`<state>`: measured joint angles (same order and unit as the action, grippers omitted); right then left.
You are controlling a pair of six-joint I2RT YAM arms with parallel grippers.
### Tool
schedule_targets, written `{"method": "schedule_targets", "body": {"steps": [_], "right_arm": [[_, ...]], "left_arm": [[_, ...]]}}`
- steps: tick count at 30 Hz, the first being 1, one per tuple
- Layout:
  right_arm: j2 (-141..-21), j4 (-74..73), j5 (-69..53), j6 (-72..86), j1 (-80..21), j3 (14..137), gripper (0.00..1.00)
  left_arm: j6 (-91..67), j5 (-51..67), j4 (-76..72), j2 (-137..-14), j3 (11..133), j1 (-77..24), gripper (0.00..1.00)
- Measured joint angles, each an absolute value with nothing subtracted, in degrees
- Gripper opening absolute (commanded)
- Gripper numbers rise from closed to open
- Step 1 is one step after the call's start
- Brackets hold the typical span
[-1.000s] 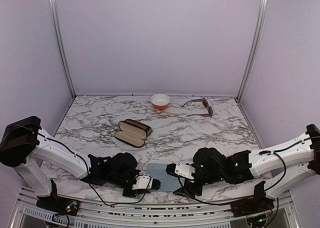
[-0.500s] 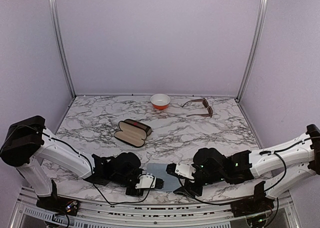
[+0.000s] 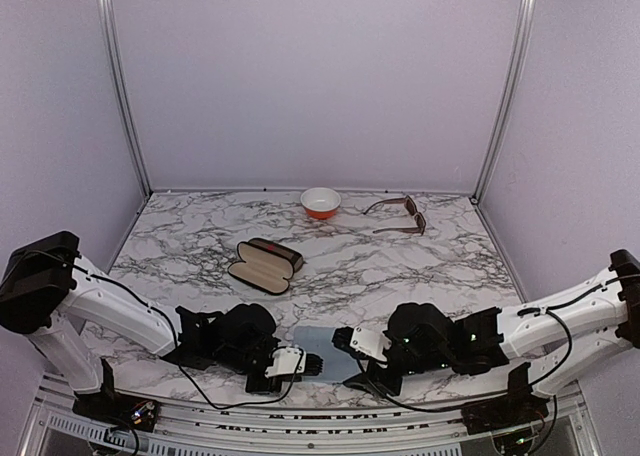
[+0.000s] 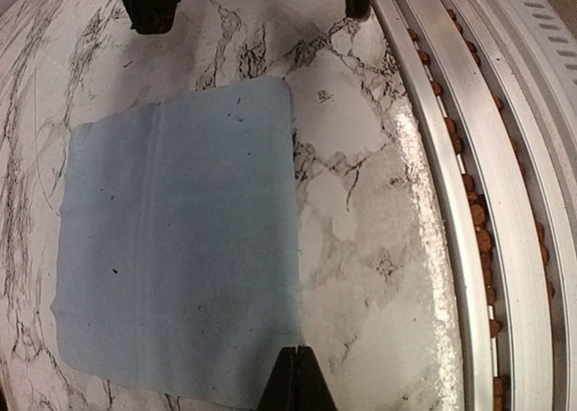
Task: Organize the sunglasses
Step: Fold the glasses cleaning cloth at the corner of the board.
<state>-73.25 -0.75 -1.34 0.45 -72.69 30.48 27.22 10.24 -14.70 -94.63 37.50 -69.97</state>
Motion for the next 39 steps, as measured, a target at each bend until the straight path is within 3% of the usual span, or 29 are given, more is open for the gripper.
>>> {"method": "schedule_targets", "body": {"steps": [26,32,35,39], "right_arm": [[-81.4,1.6,1.2,0.1,-73.5,29.5,0.46],[-81.4,1.6,3.4,0.8,-73.5,30.0,0.46],[-81.7,1.6,3.6,1.3,-73.5,30.1,0.46],[-83.3,1.6,3.6,1.8,-73.5,30.1,0.46]], "left_arm": [[24.4,9.3,-14.3,-92.0,34.7,-70.0,0.00],[24.1,7.4,-14.3,-91.9,34.7,-70.0,0.30],[24.6,7.1,-14.3,-91.4,34.7,-70.0,0.30],[25.3,7.0,-14.4,-90.7,34.5,-70.0,0.24]]}}
